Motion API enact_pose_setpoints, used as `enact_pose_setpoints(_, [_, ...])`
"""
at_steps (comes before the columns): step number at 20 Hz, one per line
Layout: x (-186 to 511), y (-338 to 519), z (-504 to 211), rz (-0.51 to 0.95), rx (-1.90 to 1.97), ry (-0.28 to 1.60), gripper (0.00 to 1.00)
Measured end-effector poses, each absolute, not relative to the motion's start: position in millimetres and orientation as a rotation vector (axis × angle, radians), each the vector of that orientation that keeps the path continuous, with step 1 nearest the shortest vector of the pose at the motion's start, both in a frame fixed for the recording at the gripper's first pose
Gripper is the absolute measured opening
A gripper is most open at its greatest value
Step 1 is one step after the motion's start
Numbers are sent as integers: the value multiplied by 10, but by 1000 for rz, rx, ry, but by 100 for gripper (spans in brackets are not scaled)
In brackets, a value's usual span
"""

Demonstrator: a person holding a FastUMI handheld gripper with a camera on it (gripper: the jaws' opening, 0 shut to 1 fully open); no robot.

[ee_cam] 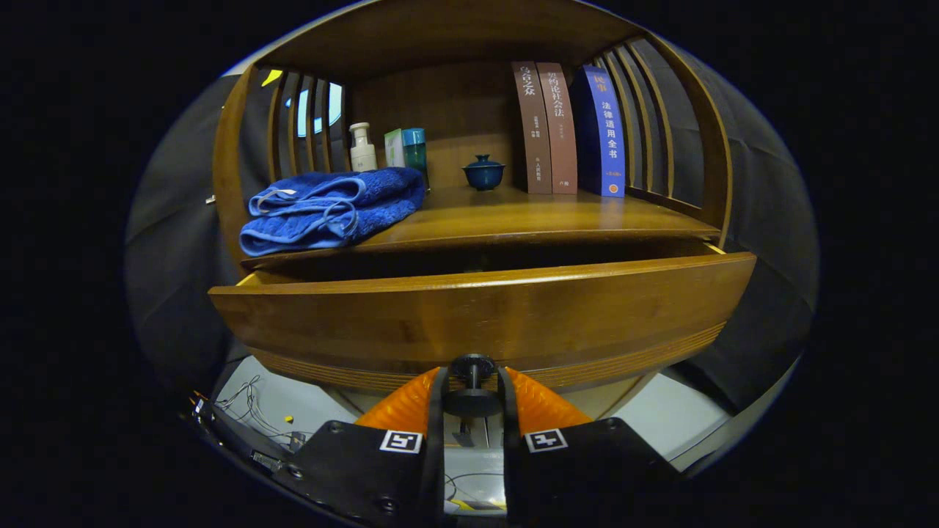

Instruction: Pull open the drawer, take out the items inside it, and place them on the countertop above the cabinet.

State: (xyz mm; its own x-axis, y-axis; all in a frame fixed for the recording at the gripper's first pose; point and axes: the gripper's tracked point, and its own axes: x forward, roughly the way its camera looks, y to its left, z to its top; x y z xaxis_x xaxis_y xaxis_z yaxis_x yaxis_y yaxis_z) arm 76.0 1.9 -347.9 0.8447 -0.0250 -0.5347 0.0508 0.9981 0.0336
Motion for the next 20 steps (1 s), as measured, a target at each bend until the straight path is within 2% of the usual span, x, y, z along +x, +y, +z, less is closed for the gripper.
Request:
enact_pose_setpoints(11, [-194,50,-3371,-40,68,621,36])
enact_pose_setpoints(20, [-655,71,-3419,-35,96,692,36])
